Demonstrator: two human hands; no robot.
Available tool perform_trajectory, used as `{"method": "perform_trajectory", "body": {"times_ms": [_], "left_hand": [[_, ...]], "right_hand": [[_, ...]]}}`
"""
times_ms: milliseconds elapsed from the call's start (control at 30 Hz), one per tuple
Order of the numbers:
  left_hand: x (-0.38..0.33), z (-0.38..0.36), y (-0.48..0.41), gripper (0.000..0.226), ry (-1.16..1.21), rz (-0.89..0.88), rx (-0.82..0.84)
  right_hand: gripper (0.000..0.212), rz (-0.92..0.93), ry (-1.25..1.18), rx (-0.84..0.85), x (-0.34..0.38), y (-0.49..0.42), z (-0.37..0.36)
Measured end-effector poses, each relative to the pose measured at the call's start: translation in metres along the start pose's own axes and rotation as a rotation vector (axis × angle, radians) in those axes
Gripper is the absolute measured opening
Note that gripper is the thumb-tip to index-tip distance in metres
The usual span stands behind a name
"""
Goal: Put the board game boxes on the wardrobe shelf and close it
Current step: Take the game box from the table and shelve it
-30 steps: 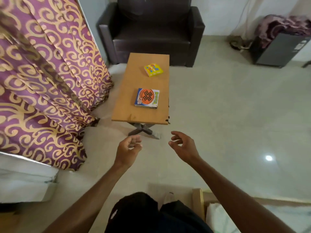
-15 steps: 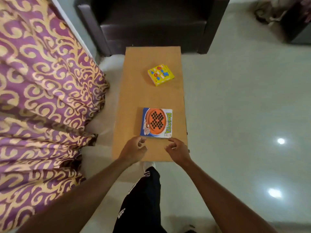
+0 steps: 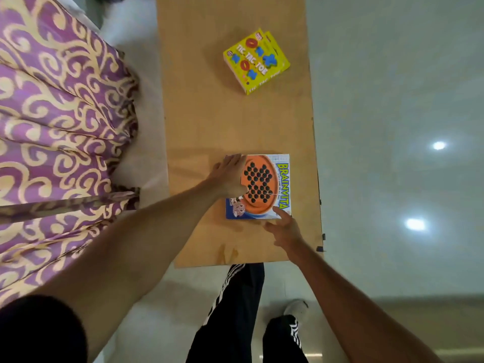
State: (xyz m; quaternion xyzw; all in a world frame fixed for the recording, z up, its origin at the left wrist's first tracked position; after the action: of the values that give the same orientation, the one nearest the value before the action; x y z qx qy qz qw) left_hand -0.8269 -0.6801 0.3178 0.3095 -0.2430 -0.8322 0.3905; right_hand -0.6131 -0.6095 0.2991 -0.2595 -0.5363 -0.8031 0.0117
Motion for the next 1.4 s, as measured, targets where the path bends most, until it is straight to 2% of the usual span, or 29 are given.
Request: {"method": "perform_trajectory", "body": {"times_ms": [67,167,267,367,433,533,667,767,933,1167,1400], "left_hand": [[0.009,-0.005,0.001,0.096,0.056,0.086,-0.012],[0.031,-0.021,0.021,0.075,0.218,0.3,0.025],[0.041,-0.06,0.035,0.066,0.548,0.403,0.115],[0.035,-0.079,0.038,0.073,0.898,0.485,0.04],[0.022,-0.079,0.047,0.068,1.079,0.526,-0.032],[0.015,-0.093,0.059,0.062,1.197,0.559,-0.088],[0.0,-0.105,0.096,0.058,1.267,0.564,-0.106],[-0.022,-0.105,0.148,0.05,1.363,0.611,-0.233],[-0.07,-0.101,0.247,0.058,1.488,0.668,-0.476],[-0.127,-0.127,0.393,0.05,1.662,0.719,-0.754],[-0.159,-0.209,0.533,0.052,1.712,0.874,-1.136]], "right_hand": [[0.06,0.021,0.01,-0.011,0.005,-0.001,0.008],[0.054,0.073,0.027,-0.037,0.016,-0.004,0.029],[0.048,0.126,0.027,-0.016,0.031,-0.013,0.048],[0.047,0.168,0.054,0.008,0.048,-0.024,0.055],[0.051,0.166,0.062,0.011,0.054,-0.03,0.056],[0.042,0.169,0.107,0.018,0.052,-0.037,0.056],[0.043,0.233,0.176,0.085,0.048,-0.024,0.063],[0.04,0.319,0.233,0.136,0.046,0.008,0.077],[0.046,0.387,0.301,0.256,0.037,0.068,0.105],[0.083,0.603,0.581,0.454,0.028,0.165,0.115],[0.068,0.813,0.804,0.633,-0.012,0.273,0.062]]}}
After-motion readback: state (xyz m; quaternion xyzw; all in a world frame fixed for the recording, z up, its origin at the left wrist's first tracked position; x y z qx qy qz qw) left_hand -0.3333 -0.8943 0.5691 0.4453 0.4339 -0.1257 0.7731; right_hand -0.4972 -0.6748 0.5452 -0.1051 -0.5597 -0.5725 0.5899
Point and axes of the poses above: each hand's wrist, its own y-axis away from the middle knuckle, its own z-axis out of the back of the hand, x = y × z, the point moved 9 cm from there along -y, towards the middle knuckle, and after that the axes turned 7 degrees about -x, right-handed, at the moved point
